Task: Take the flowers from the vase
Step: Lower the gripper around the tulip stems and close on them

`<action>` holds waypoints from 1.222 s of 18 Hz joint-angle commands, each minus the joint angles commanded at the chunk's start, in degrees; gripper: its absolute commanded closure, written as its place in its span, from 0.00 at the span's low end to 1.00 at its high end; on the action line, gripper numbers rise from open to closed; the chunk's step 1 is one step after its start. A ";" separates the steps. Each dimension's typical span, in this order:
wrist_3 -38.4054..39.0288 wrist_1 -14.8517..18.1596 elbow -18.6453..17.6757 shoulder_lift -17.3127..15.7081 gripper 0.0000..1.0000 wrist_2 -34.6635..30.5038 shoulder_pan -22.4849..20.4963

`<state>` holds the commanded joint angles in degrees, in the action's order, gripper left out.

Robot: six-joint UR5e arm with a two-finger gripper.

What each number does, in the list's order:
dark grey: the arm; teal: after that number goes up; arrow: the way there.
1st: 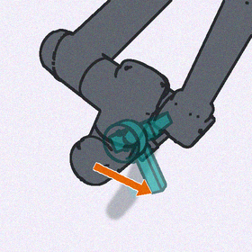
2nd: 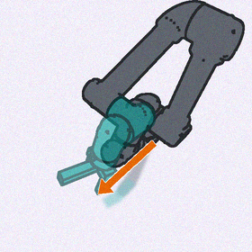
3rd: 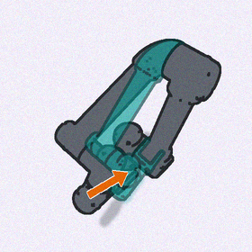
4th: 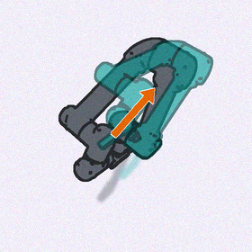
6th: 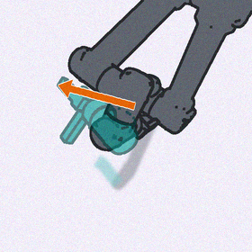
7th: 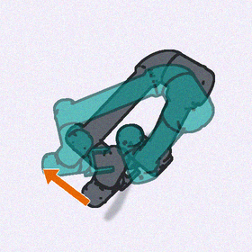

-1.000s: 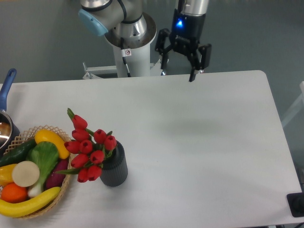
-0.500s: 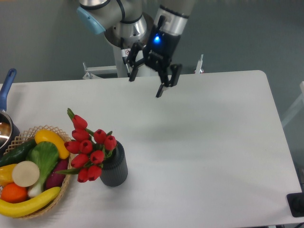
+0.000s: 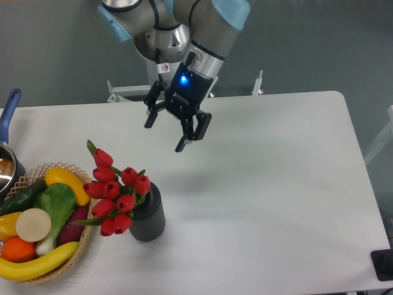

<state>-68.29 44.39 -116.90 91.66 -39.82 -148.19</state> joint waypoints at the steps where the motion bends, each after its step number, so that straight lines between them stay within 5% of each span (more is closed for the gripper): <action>1: 0.17 -0.09 0.96 1.05 0.00 0.18 0.36; 10: 0.53 -0.88 8.87 9.32 0.00 0.10 4.05; 22: 0.18 -3.43 10.37 13.54 0.00 -0.43 7.65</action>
<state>-68.12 40.96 -106.53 105.20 -40.25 -140.54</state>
